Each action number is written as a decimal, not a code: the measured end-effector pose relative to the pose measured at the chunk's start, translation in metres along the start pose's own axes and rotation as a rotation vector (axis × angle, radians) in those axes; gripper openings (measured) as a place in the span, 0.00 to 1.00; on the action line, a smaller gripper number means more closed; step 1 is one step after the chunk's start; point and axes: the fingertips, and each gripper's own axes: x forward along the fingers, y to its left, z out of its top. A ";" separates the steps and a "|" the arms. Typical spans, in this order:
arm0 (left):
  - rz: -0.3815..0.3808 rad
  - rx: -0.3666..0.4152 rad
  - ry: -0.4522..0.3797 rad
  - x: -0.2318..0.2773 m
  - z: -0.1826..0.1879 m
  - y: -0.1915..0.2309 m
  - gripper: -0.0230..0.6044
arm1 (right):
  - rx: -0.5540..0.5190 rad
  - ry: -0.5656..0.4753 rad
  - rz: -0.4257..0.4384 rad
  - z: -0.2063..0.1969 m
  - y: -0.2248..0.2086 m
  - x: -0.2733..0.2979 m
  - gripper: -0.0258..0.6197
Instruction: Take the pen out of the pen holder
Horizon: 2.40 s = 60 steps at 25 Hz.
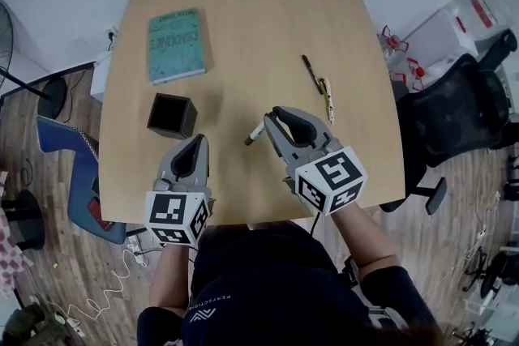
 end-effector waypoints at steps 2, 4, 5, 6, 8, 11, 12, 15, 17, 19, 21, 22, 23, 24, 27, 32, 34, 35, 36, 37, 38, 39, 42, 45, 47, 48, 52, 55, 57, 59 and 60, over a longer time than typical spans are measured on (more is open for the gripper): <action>-0.009 0.006 0.012 0.003 -0.004 -0.006 0.04 | 0.012 0.028 -0.003 -0.011 -0.002 -0.002 0.14; -0.014 0.010 0.021 0.006 -0.008 -0.010 0.04 | 0.020 0.056 -0.001 -0.021 -0.003 -0.003 0.14; -0.014 0.011 0.026 0.008 -0.010 -0.010 0.04 | 0.022 0.070 0.002 -0.025 -0.003 -0.003 0.14; -0.013 0.009 0.031 0.010 -0.012 -0.010 0.04 | 0.025 0.083 0.005 -0.030 -0.003 -0.002 0.14; -0.009 0.002 0.045 0.012 -0.019 -0.010 0.04 | 0.033 0.110 0.014 -0.039 -0.003 0.000 0.14; 0.002 -0.005 0.067 0.013 -0.028 -0.009 0.04 | 0.056 0.145 0.029 -0.051 -0.004 0.004 0.14; 0.006 -0.007 0.073 0.014 -0.031 -0.009 0.04 | 0.067 0.155 0.035 -0.055 -0.005 0.006 0.14; 0.015 -0.017 0.090 0.015 -0.038 -0.006 0.04 | 0.098 0.179 0.049 -0.063 -0.008 0.013 0.14; 0.022 -0.023 0.098 0.016 -0.042 -0.004 0.04 | 0.114 0.188 0.055 -0.066 -0.011 0.019 0.14; 0.027 -0.029 0.104 0.017 -0.046 -0.003 0.04 | 0.121 0.198 0.058 -0.070 -0.013 0.024 0.14; 0.032 -0.037 0.111 0.018 -0.050 -0.001 0.04 | 0.126 0.216 0.059 -0.075 -0.016 0.031 0.14; 0.036 -0.042 0.114 0.018 -0.051 0.001 0.04 | 0.131 0.226 0.060 -0.078 -0.017 0.035 0.14; 0.041 -0.047 0.118 0.019 -0.053 0.003 0.04 | 0.136 0.234 0.062 -0.081 -0.018 0.040 0.14; 0.046 -0.051 0.121 0.019 -0.054 0.004 0.04 | 0.144 0.241 0.063 -0.084 -0.020 0.044 0.14; 0.061 -0.063 0.132 0.021 -0.059 0.008 0.04 | 0.174 0.256 0.072 -0.089 -0.025 0.056 0.15; 0.082 -0.082 0.156 0.022 -0.070 0.011 0.04 | 0.191 0.297 0.090 -0.100 -0.025 0.073 0.15; 0.087 -0.089 0.167 0.023 -0.075 0.011 0.04 | 0.183 0.327 0.093 -0.108 -0.025 0.079 0.15; 0.088 -0.092 0.171 0.024 -0.076 0.012 0.04 | 0.177 0.342 0.094 -0.113 -0.024 0.081 0.14; 0.090 -0.095 0.175 0.025 -0.078 0.012 0.04 | 0.171 0.357 0.096 -0.117 -0.023 0.083 0.14; 0.092 -0.097 0.179 0.025 -0.079 0.013 0.04 | 0.167 0.371 0.100 -0.121 -0.022 0.085 0.14; 0.095 -0.100 0.183 0.026 -0.081 0.013 0.04 | 0.162 0.384 0.104 -0.126 -0.021 0.087 0.14; 0.098 -0.103 0.187 0.026 -0.082 0.015 0.04 | 0.157 0.397 0.109 -0.130 -0.019 0.089 0.14; 0.110 -0.114 0.196 0.026 -0.087 0.019 0.04 | 0.128 0.435 0.119 -0.141 -0.015 0.094 0.14; 0.120 -0.126 0.205 0.025 -0.091 0.022 0.04 | 0.086 0.475 0.121 -0.152 -0.012 0.098 0.14; 0.121 -0.131 0.213 0.025 -0.094 0.022 0.04 | 0.055 0.495 0.119 -0.158 -0.011 0.099 0.14; 0.121 -0.133 0.217 0.025 -0.096 0.022 0.04 | 0.041 0.503 0.118 -0.160 -0.010 0.100 0.14; 0.126 -0.141 0.229 0.024 -0.101 0.024 0.04 | -0.024 0.530 0.114 -0.168 -0.009 0.103 0.14; 0.132 -0.148 0.234 0.023 -0.103 0.027 0.04 | -0.082 0.546 0.112 -0.172 -0.007 0.105 0.14; 0.135 -0.150 0.234 0.022 -0.104 0.029 0.04 | -0.119 0.557 0.108 -0.175 -0.006 0.106 0.14; 0.138 -0.151 0.233 0.021 -0.104 0.030 0.04 | -0.143 0.566 0.103 -0.177 -0.006 0.107 0.14; 0.140 -0.152 0.232 0.021 -0.104 0.031 0.04 | -0.150 0.570 0.102 -0.179 -0.005 0.107 0.14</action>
